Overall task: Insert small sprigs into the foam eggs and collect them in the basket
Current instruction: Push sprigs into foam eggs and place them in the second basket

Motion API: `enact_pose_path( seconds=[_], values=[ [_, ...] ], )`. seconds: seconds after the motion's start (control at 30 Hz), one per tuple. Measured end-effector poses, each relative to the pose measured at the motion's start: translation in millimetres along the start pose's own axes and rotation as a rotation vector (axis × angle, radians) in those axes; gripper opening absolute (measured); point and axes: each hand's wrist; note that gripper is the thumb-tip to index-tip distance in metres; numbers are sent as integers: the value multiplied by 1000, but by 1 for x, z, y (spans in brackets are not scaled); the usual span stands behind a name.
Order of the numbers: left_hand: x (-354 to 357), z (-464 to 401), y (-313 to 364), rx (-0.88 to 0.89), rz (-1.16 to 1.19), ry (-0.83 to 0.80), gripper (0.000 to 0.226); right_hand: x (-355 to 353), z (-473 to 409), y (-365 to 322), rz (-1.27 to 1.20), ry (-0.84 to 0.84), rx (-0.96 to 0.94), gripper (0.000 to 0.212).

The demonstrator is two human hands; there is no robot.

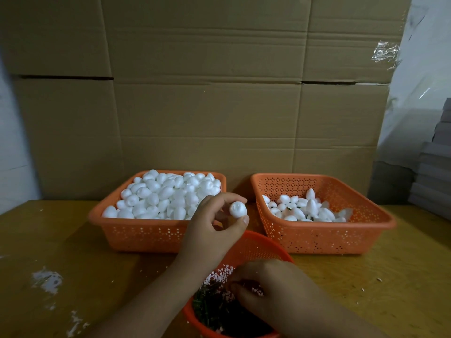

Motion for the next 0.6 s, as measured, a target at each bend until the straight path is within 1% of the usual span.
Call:
enact_pose_path(
  seconds=[0.1,0.2,0.37,0.47,0.53,0.6],
  values=[
    [0,1,0,97,-103,22,31,-1,0,-1,-9,-10,2,25],
    [0,5,3,174,-208,3,36,-1,0,-1,-12,-11,-1,27],
    [2,9,11,282,-395,-28,39,0,0,-1,1,-12,10,35],
    [2,11,12,292,-453,-63,43,0,-1,0,15,-48,20,37],
    [2,12,13,256,-476,-77,47,0,-1,0,29,-77,19,36],
    [3,12,12,227,-481,-81,46,1,-2,2,50,-115,30,38]
  ],
)
Point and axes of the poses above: each hand's wrist, its own z-axis away from the middle knuckle, its own x-axis out of the palm, y = z × x, and after that the axes turned 6 degrees about x, right-handed
